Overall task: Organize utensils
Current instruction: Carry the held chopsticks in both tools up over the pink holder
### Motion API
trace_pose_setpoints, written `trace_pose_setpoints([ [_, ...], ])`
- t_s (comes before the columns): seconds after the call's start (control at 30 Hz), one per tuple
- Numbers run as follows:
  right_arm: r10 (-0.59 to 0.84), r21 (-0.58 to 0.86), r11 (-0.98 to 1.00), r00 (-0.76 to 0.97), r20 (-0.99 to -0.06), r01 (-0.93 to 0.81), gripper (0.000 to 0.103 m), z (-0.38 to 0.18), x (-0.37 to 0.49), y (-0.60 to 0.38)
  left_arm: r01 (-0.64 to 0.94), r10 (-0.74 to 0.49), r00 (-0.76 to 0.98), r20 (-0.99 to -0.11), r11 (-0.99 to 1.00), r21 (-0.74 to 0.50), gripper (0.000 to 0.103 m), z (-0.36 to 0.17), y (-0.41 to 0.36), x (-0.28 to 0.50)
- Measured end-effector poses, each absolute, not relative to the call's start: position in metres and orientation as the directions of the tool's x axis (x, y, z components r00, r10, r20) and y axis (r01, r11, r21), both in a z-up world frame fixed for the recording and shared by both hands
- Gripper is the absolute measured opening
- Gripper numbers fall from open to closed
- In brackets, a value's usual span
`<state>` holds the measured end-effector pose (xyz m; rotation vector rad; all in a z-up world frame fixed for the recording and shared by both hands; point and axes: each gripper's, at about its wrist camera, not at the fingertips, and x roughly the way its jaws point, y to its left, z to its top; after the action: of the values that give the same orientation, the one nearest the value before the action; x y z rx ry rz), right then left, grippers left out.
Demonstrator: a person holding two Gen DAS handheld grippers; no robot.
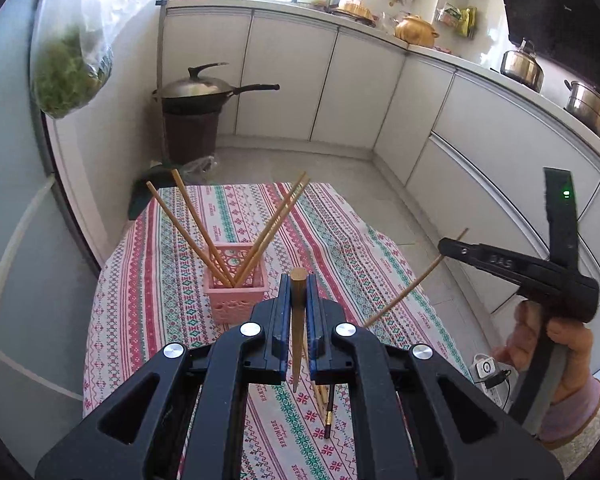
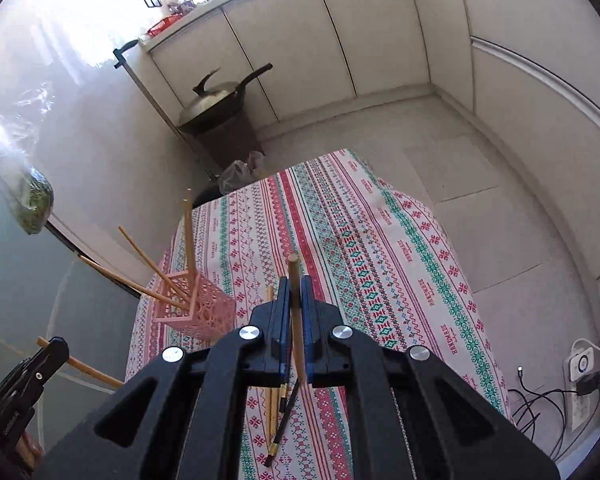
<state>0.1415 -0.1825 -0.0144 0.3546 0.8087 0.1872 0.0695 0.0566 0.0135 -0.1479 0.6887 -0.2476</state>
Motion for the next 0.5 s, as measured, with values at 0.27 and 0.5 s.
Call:
trace_pose_setpoints([
  [0.27,0.357,0.439,0.893,0.743,-0.567,-0.094,0.006,0.044,0.126,-0.18,0.129,-0.255,0.81,-0.527,0.956,-0.265,0.006,0.053,0.084,0.072],
  [0.5,0.377,0.469,0.874,0.787,-0.489,-0.127,0.006,0.085,0.126,-0.182,0.11,-0.235,0.869,-0.436,0.95,-0.292,0.006,0.097,0.1,0.082],
])
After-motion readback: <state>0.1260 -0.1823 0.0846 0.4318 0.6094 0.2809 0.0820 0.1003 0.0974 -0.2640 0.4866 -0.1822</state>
